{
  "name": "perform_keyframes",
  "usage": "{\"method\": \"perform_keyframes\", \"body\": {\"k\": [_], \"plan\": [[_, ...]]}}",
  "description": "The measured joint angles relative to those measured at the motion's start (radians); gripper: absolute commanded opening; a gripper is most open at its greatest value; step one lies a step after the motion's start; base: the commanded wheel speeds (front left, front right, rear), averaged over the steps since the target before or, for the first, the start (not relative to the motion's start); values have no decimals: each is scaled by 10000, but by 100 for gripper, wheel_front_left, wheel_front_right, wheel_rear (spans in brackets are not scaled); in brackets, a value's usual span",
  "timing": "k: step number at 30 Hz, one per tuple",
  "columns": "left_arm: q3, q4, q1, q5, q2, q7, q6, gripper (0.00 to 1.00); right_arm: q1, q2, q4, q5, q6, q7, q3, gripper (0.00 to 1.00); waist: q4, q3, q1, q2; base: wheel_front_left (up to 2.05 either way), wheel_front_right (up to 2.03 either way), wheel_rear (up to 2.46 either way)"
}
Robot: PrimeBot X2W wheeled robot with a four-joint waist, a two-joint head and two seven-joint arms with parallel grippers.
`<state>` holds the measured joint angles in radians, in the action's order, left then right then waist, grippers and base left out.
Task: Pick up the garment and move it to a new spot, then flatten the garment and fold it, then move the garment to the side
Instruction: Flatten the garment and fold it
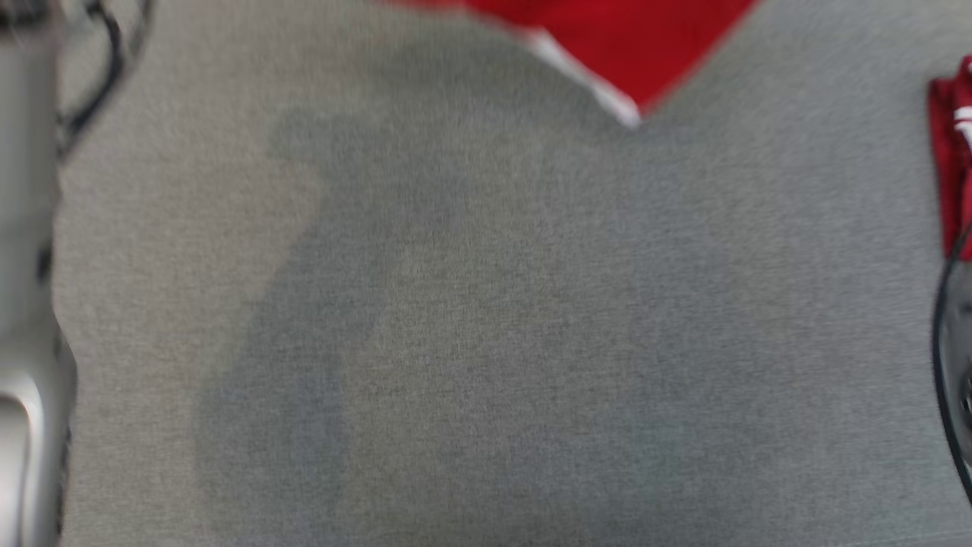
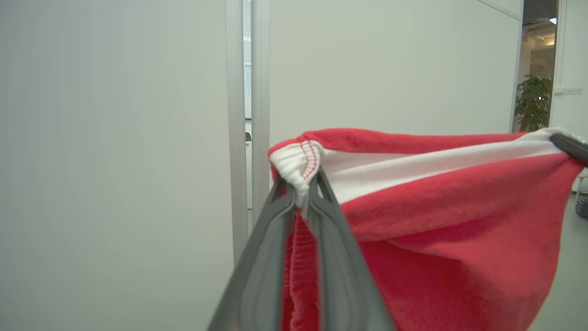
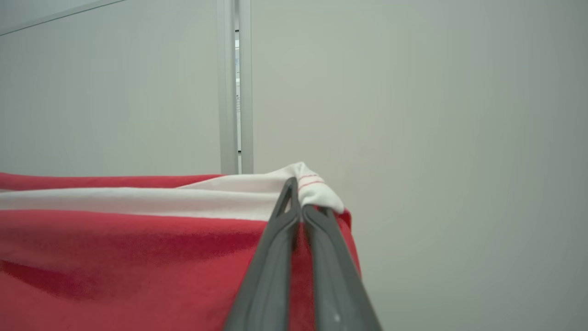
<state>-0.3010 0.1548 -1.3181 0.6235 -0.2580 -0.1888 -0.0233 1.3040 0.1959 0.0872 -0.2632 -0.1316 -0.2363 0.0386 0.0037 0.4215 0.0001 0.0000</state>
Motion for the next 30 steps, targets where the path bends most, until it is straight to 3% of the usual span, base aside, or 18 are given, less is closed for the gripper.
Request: {"method": "perform_keyframes", "body": {"k": [3, 5, 9, 12, 17, 21, 25, 30], "plan": [[-61, 1494, -1786, -830, 211, 1277, -86, 0, 1703, -1020, 1319, 848, 0, 1404, 564, 0, 74, 868, 4, 0, 0, 0, 0], [-144, 2378, -2390, -963, 330, 2125, -314, 0, 2285, -1271, 1979, 1066, 0, 2424, 665, 0, 109, 1435, 1, 0, 0, 0, 0], [-871, 3607, -1616, -1335, 431, 3519, -821, 0, 1238, -1394, 2880, 1170, 10, 3785, -232, 0, 166, 2275, 4, 0, 0, 0, 0], [-1724, 3963, -183, -1722, 226, 4190, -980, 0, -338, -1377, 2961, 809, 10, 4481, -635, 0, 226, 2677, 3, 0, 0, 0, 0], [-2433, 3346, 3310, -1116, 224, 4470, -1051, 0, -4368, -556, 1847, 341, 8, 4938, -1116, 0, 337, 2655, 1, 0, 0, 0, 0], [-2355, 2104, 6042, -602, 125, 4541, -1057, 0, -7633, -324, 401, -314, 10, 4968, -1053, 0, 384, 2254, -1, 0, 0, 0, 0], [-2255, 951, 8612, -454, -36, 4543, -1041, 0, -10520, 723, -853, 249, 2, 4982, -1488, 0, 431, 1567, -1, 0, 0, 0, 0], [-1962, -2, 12161, -161, 142, 4543, -476, 0, -13980, 1444, -1289, -140, -2, 4982, -1624, 0, 484, 362, -1, 0, 0, 0, 0]]}}
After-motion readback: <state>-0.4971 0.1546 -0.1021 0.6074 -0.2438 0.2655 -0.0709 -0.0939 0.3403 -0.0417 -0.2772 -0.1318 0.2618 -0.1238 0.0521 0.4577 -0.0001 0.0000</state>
